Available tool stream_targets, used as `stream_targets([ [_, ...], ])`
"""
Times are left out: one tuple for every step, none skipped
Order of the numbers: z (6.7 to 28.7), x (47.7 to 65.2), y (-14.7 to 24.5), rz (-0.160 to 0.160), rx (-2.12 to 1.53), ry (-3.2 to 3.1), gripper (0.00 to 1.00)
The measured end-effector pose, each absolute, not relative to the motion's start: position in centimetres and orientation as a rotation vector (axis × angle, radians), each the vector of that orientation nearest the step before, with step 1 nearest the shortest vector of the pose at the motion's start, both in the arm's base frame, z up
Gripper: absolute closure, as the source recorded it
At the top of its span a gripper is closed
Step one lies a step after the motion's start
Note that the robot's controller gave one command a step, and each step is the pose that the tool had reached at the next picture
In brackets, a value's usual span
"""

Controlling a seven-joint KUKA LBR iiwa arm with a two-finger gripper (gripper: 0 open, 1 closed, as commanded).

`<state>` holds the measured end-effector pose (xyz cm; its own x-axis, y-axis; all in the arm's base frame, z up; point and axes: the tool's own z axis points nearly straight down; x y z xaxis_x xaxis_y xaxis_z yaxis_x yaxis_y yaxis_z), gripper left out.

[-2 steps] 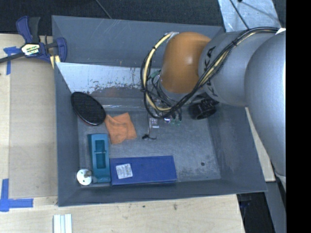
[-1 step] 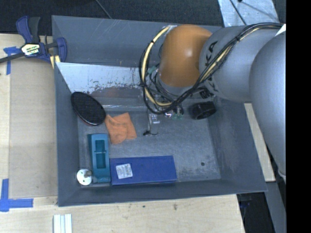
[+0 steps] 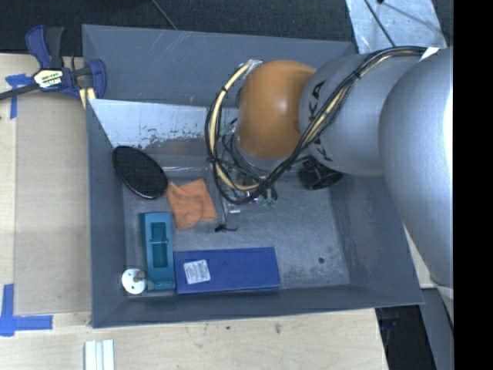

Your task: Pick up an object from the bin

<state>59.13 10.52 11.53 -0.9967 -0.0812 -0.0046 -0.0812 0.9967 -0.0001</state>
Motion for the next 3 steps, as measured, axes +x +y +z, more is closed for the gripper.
stream_targets([
  [9.0, 60.6, 12.2, 0.003, -0.115, 3.135, 0.0],
  [7.1, 56.9, 14.2, 0.001, -0.565, 3.086, 1.0],
  [7.1, 56.9, 14.2, 0.001, -0.565, 3.086, 1.0],
])
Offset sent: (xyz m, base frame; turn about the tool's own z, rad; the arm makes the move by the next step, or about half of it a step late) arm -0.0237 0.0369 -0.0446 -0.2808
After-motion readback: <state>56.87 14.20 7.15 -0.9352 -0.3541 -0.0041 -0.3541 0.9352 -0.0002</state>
